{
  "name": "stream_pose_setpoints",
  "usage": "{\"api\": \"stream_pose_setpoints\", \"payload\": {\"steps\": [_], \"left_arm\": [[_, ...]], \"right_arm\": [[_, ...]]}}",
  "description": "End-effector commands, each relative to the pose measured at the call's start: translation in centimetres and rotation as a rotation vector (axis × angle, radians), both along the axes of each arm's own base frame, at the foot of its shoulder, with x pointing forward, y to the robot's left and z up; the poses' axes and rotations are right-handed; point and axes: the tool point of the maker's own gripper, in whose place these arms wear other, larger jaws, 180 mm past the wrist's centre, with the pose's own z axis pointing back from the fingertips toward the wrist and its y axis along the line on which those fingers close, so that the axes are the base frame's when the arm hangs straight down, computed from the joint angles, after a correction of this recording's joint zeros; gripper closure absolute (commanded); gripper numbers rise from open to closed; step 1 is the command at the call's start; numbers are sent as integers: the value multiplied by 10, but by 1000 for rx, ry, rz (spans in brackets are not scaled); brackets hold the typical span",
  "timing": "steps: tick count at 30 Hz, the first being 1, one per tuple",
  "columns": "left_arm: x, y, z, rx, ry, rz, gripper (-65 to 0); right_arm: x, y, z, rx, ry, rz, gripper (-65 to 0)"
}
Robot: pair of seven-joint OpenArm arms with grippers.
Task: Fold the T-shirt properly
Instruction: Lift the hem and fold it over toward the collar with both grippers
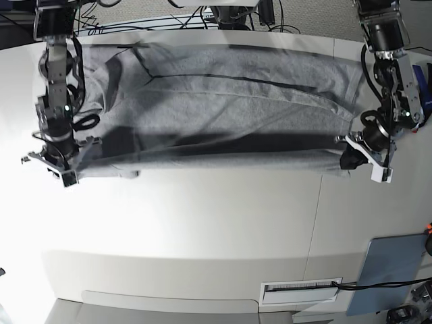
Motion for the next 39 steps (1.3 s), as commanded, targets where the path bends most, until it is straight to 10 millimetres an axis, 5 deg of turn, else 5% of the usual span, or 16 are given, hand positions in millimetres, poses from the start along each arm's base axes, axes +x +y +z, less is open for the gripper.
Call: {"api": "stream_pose_setpoints", "payload": {"steps": [1,9,19,36,39], "left_arm": [[7,14,20,17,-63,22,0],[-21,48,18,-7,-50,122,0],[-64,41,-10,-30,38,68,0],[-75,46,-23,55,90,33,0],[-75,46,-23,55,94,33,-192]], "right_arm": [[0,-9,17,-31,-39,-11,-29],[-40,-3,14,-47,7,-5,-29],[-70,-4,-3,-99,93,-11,-29],[-104,-14,-29,-105,238,-68,-30],[-113,-19,-35,-106,289,-106,-92]]}}
